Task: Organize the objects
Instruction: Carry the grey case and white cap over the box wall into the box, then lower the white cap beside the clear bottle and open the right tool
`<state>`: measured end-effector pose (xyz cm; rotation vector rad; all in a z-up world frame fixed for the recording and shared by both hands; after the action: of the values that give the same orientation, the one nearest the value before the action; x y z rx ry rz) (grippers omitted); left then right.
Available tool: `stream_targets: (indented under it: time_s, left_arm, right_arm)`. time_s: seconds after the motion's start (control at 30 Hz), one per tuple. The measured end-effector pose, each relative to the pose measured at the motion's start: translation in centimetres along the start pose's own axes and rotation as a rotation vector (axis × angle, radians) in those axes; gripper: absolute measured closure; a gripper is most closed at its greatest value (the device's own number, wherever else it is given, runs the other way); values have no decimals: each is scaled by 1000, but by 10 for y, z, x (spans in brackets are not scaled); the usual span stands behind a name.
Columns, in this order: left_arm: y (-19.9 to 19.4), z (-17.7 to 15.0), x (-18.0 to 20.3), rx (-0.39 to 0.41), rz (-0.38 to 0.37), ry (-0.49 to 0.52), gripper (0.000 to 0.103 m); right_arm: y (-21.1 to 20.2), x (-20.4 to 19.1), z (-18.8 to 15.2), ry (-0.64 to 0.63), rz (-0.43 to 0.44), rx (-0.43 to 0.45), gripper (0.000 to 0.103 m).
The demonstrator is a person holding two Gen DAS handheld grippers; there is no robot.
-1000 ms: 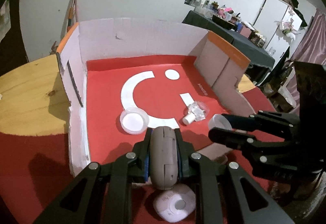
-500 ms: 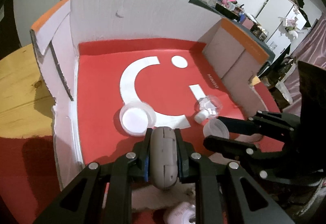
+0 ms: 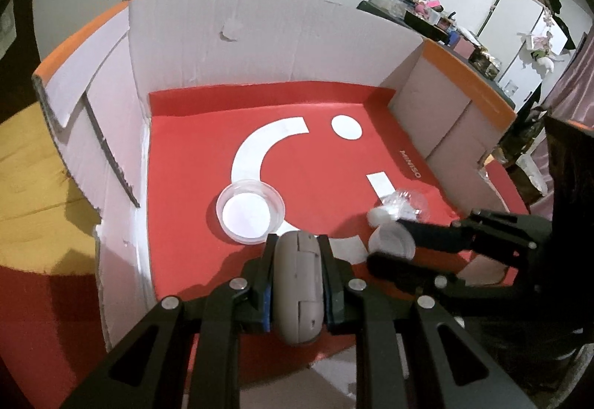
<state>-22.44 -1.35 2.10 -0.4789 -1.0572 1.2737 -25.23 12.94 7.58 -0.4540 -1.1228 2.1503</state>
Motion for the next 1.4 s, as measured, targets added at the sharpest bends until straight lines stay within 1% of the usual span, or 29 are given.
stream_targets:
  time_s: [0.23,0.3,0.5,0.93,1.4]
  left_arm:
    - [2,0,5,73,38,20,83]
    - [4,0,5,89,44,21,83]
    - [6,-2,8,121,56,35,83]
    - [9,1,6,103,42,10,83]
    - [10,1,7,94,53,19,83]
  right_arm:
    - [0,23,-2,18,-171,7,72]
    - [-1,27,-3,27,-184,9,72]
    - [-3,27,-7,22,-191,10,72]
    - [3,25,-3,25,-185,12,72]
    - [0,25,-3,32,-158,26,72]
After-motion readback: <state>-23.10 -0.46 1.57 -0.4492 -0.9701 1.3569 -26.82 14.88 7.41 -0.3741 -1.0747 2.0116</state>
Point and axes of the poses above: each gripper's, at about its wrist camera, not at the fingertips, and y roughly the way its jaws point, x to its right, z to its top, the point moved 1 cm from there along y, roughly the way its jaws point, and after that the axes turned 15 degrees about -y, right-handed, at the moved point
